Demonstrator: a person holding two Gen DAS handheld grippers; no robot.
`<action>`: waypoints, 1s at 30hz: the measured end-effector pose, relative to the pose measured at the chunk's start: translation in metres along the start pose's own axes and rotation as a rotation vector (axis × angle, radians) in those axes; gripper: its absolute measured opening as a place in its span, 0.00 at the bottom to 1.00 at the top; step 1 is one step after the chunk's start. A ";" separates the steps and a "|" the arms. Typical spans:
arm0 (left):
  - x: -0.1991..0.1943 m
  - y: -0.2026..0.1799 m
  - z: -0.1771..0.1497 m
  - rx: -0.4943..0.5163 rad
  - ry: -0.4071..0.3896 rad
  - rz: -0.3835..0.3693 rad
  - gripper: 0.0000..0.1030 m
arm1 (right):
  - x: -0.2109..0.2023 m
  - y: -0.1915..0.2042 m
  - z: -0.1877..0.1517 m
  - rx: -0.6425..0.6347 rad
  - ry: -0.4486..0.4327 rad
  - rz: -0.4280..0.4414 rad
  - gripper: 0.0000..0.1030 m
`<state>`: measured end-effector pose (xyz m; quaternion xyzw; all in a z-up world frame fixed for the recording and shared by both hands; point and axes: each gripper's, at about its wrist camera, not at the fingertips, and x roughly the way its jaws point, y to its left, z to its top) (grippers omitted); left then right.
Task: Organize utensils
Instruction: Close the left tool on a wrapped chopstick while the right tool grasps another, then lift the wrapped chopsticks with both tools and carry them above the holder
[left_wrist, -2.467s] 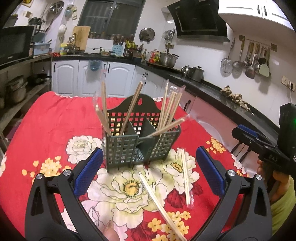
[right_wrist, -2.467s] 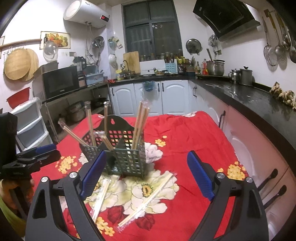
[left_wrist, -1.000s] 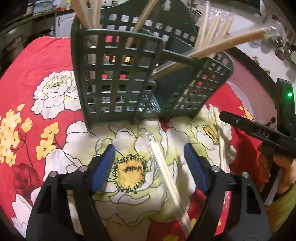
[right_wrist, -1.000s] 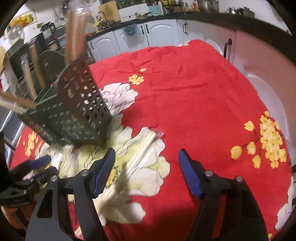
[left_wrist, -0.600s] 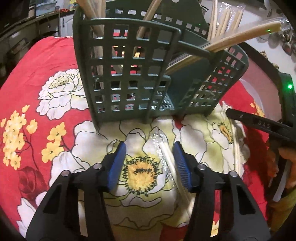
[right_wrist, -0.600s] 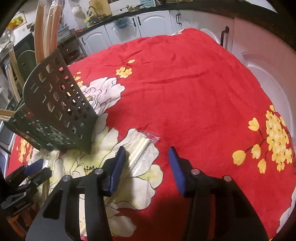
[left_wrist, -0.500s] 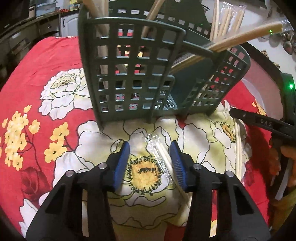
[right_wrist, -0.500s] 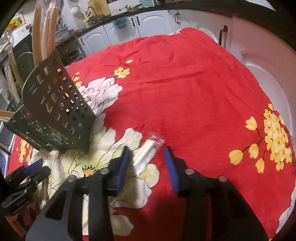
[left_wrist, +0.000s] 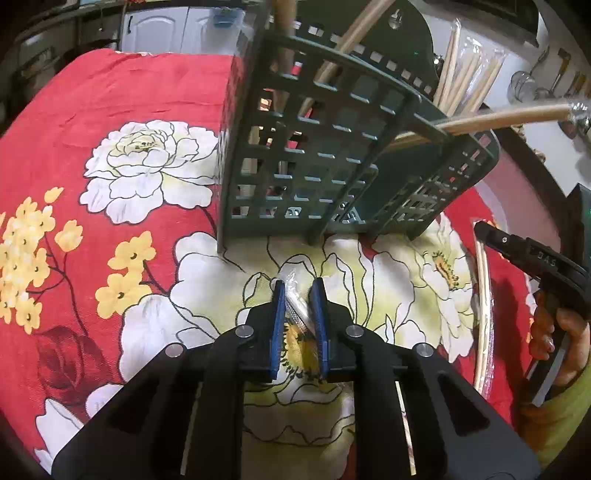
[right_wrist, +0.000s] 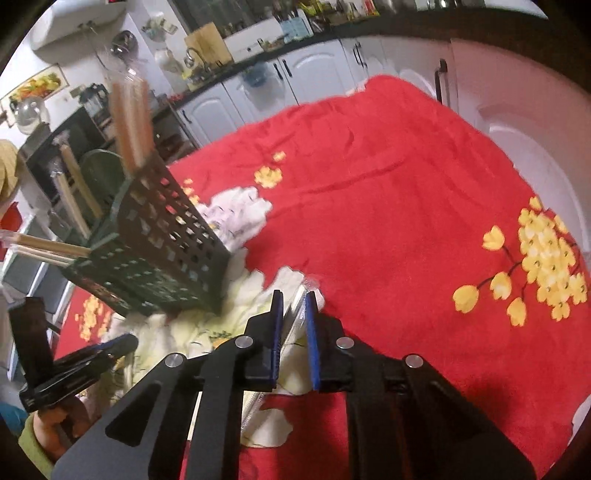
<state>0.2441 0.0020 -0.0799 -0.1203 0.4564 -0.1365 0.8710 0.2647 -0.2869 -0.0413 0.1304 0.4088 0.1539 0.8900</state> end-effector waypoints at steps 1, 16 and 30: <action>-0.001 0.000 0.000 0.000 -0.002 -0.006 0.09 | -0.006 0.003 0.001 -0.008 -0.017 0.004 0.11; -0.063 -0.039 -0.002 0.092 -0.109 -0.129 0.05 | -0.080 0.043 0.001 -0.150 -0.193 0.055 0.08; -0.109 -0.083 0.008 0.200 -0.217 -0.189 0.03 | -0.140 0.079 -0.006 -0.287 -0.322 0.075 0.06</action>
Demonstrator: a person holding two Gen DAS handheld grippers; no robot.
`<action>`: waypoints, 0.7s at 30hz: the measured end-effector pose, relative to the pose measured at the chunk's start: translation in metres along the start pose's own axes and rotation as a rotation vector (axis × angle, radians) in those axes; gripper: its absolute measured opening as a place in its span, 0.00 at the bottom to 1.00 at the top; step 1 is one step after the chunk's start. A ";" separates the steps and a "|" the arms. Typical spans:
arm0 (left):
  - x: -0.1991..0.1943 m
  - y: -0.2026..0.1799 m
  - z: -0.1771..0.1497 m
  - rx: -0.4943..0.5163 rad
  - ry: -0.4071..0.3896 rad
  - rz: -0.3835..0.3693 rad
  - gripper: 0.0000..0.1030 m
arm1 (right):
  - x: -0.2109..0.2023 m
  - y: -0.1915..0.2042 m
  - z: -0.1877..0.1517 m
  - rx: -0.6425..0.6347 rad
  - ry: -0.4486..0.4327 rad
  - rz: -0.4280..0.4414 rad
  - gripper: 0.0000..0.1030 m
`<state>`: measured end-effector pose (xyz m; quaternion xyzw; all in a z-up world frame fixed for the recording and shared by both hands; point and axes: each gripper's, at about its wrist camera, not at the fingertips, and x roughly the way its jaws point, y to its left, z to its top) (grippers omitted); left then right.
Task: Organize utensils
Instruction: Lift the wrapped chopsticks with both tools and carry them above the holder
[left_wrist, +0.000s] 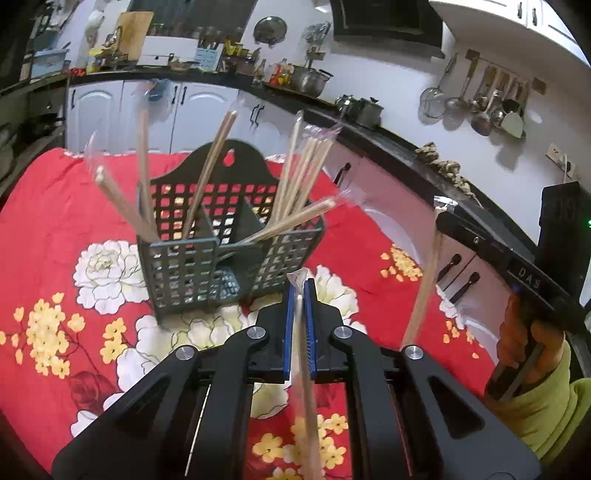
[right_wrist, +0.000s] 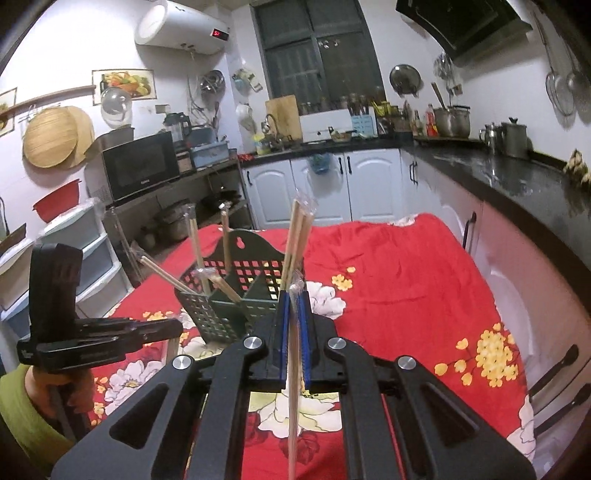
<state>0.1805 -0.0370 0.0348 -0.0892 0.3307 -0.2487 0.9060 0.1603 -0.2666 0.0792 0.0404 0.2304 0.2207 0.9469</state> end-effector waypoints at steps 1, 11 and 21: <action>-0.002 -0.002 0.001 0.006 -0.006 -0.002 0.03 | -0.002 0.002 0.001 -0.003 -0.005 0.000 0.06; -0.019 -0.025 0.018 0.057 -0.061 -0.031 0.03 | -0.021 0.013 0.015 -0.031 -0.070 0.005 0.06; -0.043 -0.048 0.046 0.113 -0.153 -0.038 0.03 | -0.029 0.018 0.028 -0.042 -0.109 0.014 0.06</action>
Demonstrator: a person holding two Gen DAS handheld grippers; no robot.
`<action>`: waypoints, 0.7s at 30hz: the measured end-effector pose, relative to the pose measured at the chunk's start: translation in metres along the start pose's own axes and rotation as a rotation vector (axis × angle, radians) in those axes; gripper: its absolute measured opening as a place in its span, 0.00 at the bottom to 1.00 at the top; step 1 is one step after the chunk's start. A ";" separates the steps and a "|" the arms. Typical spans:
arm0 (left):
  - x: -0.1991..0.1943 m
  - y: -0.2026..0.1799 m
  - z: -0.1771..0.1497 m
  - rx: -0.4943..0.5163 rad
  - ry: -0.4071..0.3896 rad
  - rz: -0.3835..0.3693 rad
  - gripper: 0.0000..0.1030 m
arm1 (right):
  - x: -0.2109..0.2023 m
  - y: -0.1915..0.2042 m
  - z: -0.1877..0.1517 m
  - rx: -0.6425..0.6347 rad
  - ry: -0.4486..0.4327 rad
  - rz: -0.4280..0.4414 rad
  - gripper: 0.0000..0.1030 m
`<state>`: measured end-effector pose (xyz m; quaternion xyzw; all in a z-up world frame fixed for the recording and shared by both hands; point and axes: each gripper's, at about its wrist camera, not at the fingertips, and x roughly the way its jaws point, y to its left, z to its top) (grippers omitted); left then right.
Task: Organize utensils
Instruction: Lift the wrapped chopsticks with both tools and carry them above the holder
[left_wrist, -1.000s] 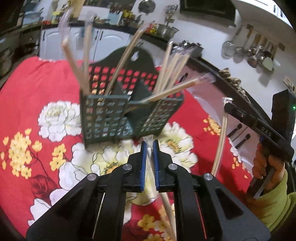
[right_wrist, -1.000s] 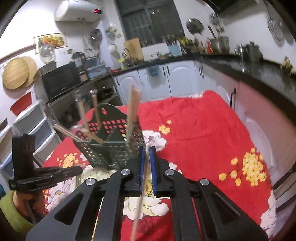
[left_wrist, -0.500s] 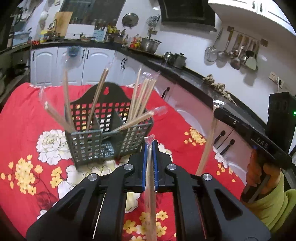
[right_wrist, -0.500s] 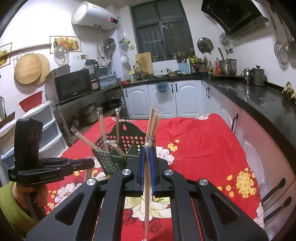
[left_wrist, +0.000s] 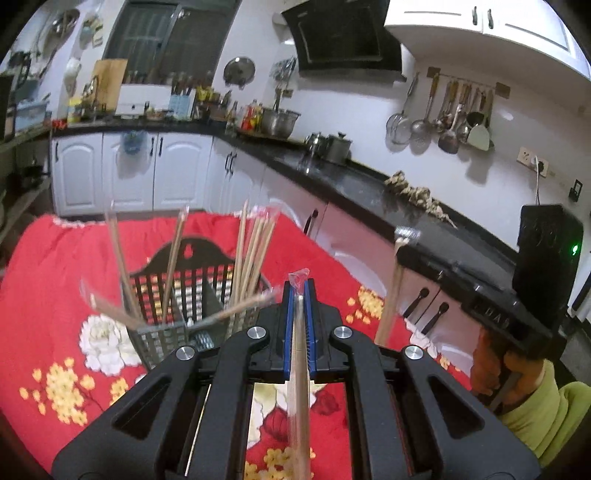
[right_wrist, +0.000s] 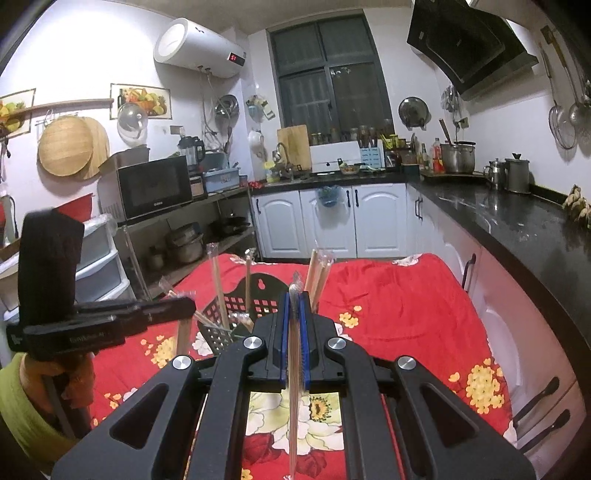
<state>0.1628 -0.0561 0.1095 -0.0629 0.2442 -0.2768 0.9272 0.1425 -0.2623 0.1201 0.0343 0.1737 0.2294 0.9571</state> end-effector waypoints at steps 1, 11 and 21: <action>-0.002 -0.002 0.003 0.005 -0.008 0.002 0.03 | 0.000 0.001 0.002 0.000 -0.004 -0.001 0.06; -0.013 -0.009 0.040 0.053 -0.103 0.027 0.03 | -0.005 0.010 0.022 -0.012 -0.074 0.003 0.06; -0.015 -0.002 0.077 0.060 -0.169 0.044 0.03 | 0.003 0.014 0.056 -0.031 -0.124 -0.015 0.06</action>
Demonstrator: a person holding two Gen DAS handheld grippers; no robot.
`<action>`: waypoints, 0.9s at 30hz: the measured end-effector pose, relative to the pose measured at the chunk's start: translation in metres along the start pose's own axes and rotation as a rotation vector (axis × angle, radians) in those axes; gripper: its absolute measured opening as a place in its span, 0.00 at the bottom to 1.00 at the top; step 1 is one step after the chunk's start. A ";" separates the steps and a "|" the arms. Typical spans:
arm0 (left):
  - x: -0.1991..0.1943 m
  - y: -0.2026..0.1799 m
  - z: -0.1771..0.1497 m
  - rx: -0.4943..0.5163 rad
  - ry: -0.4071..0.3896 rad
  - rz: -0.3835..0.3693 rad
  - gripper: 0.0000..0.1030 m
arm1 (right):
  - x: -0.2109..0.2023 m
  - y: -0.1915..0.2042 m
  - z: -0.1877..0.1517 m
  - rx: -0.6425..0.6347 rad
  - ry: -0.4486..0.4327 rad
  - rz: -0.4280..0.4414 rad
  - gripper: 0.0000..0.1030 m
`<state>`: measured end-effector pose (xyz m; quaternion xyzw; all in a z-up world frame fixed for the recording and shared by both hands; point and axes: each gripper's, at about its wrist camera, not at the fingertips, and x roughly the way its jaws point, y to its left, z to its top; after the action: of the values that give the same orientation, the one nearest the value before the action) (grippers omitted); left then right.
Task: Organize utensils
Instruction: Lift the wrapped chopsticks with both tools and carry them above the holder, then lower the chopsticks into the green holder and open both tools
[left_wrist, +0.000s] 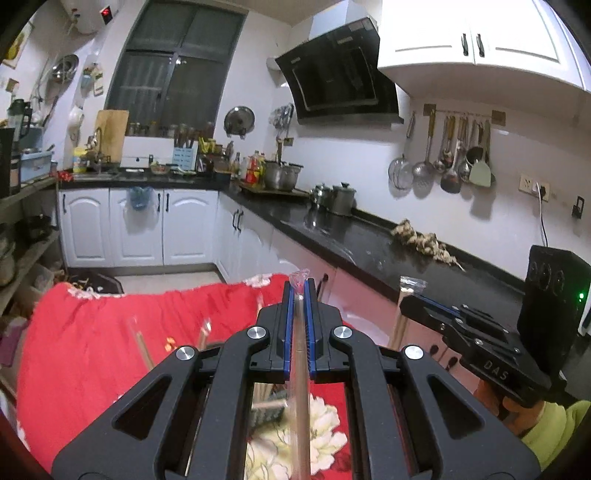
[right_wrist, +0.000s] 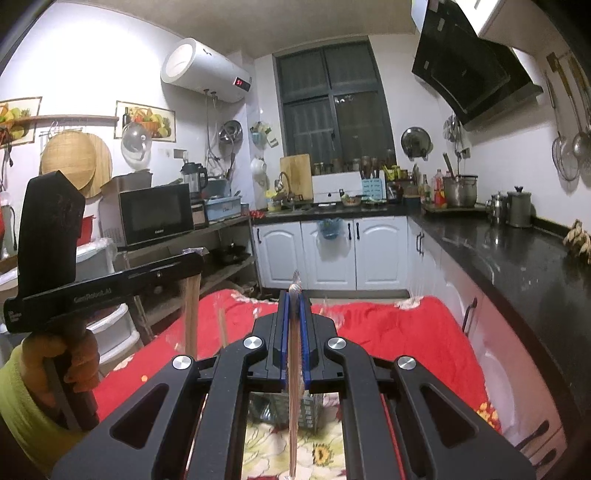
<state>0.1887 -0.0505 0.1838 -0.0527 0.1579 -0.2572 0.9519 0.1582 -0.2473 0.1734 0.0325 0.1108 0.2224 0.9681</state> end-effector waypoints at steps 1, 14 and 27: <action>-0.001 0.002 0.005 0.003 -0.009 0.005 0.03 | 0.001 0.000 0.004 -0.001 -0.008 -0.001 0.06; 0.008 0.018 0.046 0.027 -0.083 0.085 0.03 | 0.017 0.002 0.041 -0.006 -0.094 0.008 0.06; 0.005 0.037 0.073 0.020 -0.164 0.145 0.03 | 0.035 0.001 0.059 -0.029 -0.149 0.010 0.06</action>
<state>0.2336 -0.0199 0.2447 -0.0523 0.0803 -0.1842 0.9782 0.2023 -0.2319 0.2242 0.0355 0.0352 0.2259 0.9729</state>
